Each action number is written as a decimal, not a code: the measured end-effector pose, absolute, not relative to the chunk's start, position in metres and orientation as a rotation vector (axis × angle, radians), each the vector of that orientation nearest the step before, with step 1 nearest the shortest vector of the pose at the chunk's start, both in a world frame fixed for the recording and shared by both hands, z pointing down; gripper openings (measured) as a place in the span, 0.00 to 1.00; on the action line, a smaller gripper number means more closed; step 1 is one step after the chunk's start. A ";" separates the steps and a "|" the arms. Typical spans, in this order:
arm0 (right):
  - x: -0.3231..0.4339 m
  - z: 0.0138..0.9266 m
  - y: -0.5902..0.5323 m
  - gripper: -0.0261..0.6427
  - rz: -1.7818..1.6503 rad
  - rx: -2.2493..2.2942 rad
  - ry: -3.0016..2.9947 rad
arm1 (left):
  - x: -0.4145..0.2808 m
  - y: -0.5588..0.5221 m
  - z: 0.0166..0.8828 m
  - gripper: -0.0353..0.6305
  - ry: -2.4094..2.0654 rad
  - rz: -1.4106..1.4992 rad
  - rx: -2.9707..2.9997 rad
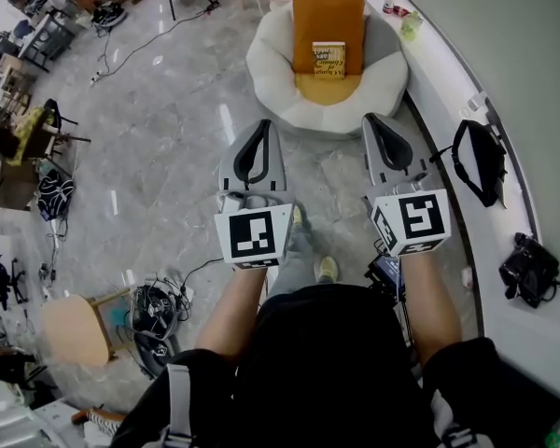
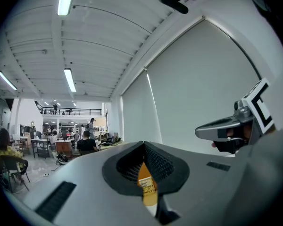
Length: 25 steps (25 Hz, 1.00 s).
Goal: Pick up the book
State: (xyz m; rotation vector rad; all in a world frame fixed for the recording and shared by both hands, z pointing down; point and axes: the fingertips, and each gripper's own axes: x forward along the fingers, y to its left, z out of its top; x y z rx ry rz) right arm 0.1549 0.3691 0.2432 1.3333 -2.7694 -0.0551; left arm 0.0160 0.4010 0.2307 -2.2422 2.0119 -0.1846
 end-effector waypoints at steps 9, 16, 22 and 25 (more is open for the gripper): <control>0.145 0.256 0.311 0.06 -0.018 1.373 -2.719 | -0.008 0.345 0.241 0.07 2.011 -0.182 -2.275; 0.123 0.257 0.260 0.06 -0.018 1.382 -2.705 | -0.027 0.293 0.242 0.07 1.996 -0.156 -2.295; 0.105 0.256 0.223 0.06 -0.005 1.392 -2.696 | -0.043 0.257 0.239 0.07 1.988 -0.142 -2.306; 0.095 0.260 0.211 0.06 0.003 1.394 -2.688 | -0.053 0.244 0.238 0.07 1.990 -0.125 -2.311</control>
